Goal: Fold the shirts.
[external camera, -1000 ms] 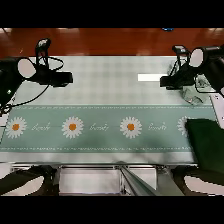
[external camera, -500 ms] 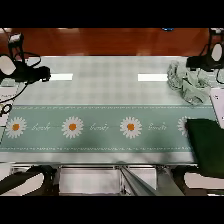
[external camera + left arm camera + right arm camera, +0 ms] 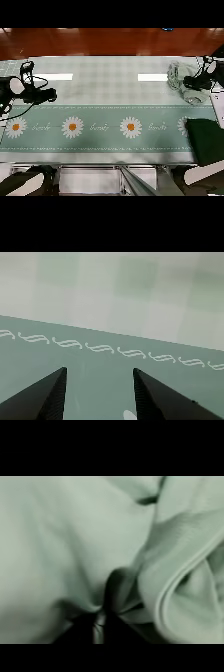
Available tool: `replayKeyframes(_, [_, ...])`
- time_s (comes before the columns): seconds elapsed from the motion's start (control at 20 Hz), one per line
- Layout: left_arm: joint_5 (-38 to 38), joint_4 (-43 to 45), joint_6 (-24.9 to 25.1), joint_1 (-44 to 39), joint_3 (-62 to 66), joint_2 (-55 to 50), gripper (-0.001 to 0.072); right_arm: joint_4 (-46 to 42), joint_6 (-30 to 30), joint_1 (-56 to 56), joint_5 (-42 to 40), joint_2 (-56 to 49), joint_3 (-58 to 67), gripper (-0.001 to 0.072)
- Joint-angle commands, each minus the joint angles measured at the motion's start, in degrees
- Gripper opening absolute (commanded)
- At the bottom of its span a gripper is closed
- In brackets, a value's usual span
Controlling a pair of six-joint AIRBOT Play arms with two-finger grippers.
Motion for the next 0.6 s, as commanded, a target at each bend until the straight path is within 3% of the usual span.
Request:
replayKeyframes(0.0, [1.29, -0.70, 0.79, 0.44, -0.17, 0.22, 0.0509, 6.27, -5.57, -0.50, 1.73, -1.18, 1.09, 0.0023])
replayKeyframes(0.1, [2.01, 0.72, 4.35, 2.62, 3.89, 0.17, 0.0508, 7.56, -7.80, -0.50, 5.88, 1.42, 4.94, 0.0022])
replayKeyframes(0.3, [-0.76, -1.16, 4.37, 6.43, 14.73, 4.02, 0.0508, 12.98, -10.82, -0.48, 10.27, 12.68, 14.71, 0.0022])
replayKeyframes(0.45, [-0.81, -1.16, 4.55, 6.32, 14.45, 11.19, 0.0508, 19.61, -13.25, -0.48, 10.10, 22.60, 20.31, 0.0022])
replayKeyframes(0.55, [-0.79, -0.94, 9.14, 6.43, 12.81, 15.72, 0.0508, 21.51, -14.03, 0.11, 10.10, 28.13, 23.78, 0.0022])
